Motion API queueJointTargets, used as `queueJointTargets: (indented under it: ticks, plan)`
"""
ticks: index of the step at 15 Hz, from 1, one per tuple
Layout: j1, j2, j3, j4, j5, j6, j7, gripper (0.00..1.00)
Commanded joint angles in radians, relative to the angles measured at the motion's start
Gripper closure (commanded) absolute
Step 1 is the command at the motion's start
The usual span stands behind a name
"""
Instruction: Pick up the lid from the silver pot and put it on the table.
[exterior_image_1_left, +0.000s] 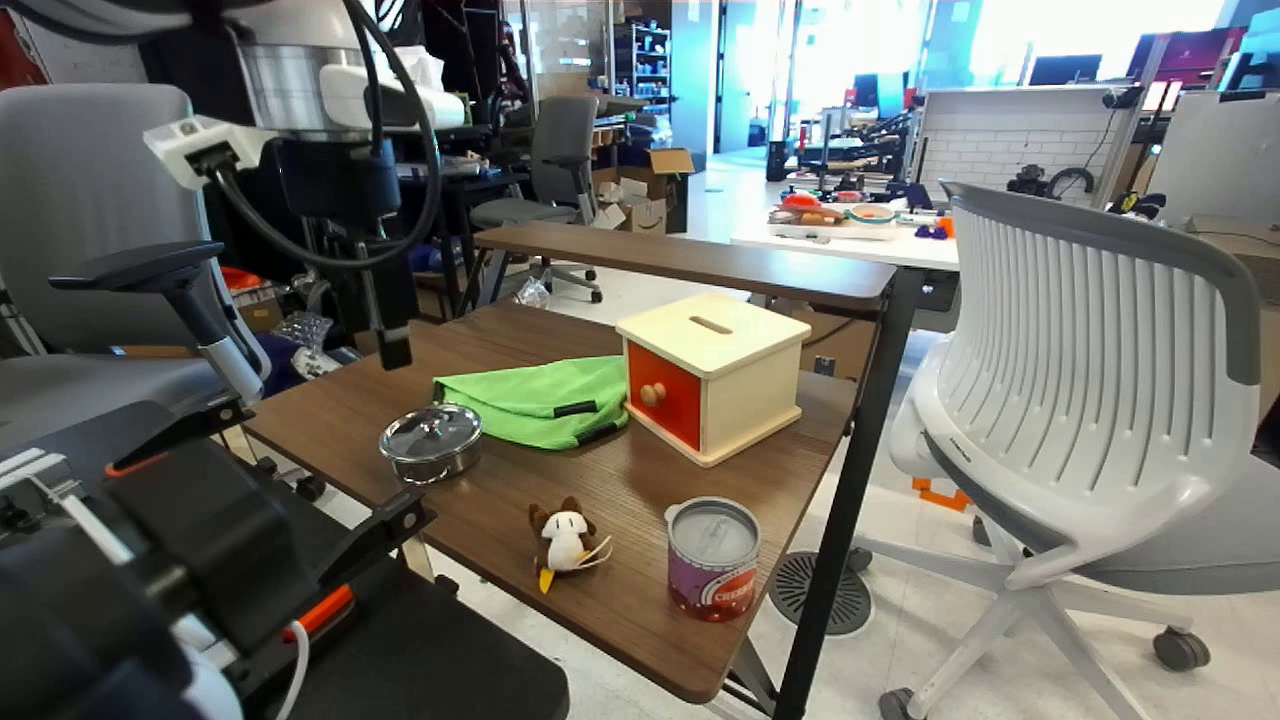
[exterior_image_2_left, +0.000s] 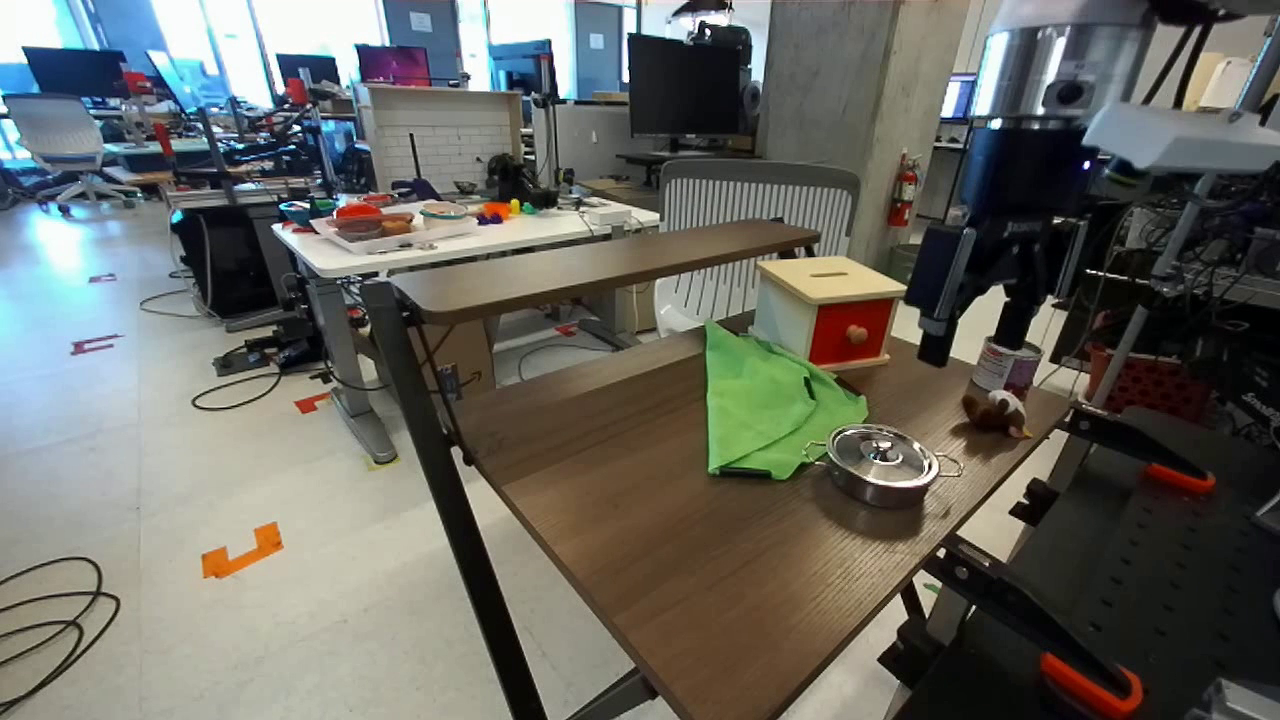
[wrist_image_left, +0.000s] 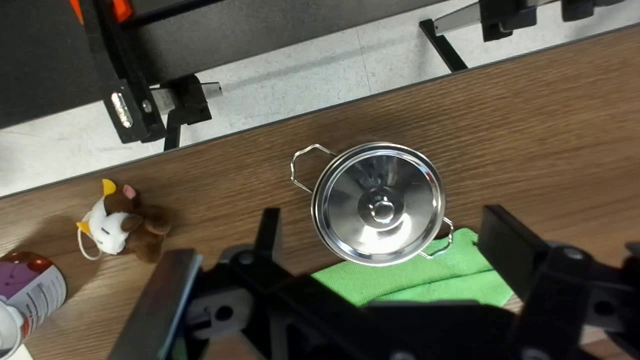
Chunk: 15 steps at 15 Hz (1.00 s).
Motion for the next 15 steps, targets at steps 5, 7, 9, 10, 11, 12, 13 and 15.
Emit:
queueJointTargets:
  ticks: [5, 7, 9, 10, 11, 12, 13, 15]
  plan:
    - [0.039, 0.171, -0.045, 0.03, -0.044, 0.102, 0.114, 0.0]
    - [0.045, 0.208, -0.054, 0.054, -0.035, 0.111, 0.126, 0.0]
    - [0.051, 0.237, -0.062, 0.075, -0.029, 0.121, 0.136, 0.0]
    - [0.057, 0.25, -0.068, 0.088, -0.029, 0.129, 0.144, 0.0]
    - [0.061, 0.265, -0.073, 0.101, -0.027, 0.134, 0.149, 0.0]
    - [0.063, 0.275, -0.072, 0.114, -0.019, 0.132, 0.152, 0.0]
    - [0.067, 0.286, -0.072, 0.126, -0.015, 0.132, 0.157, 0.0]
    - [0.079, 0.304, -0.074, 0.148, -0.015, 0.132, 0.171, 0.0]
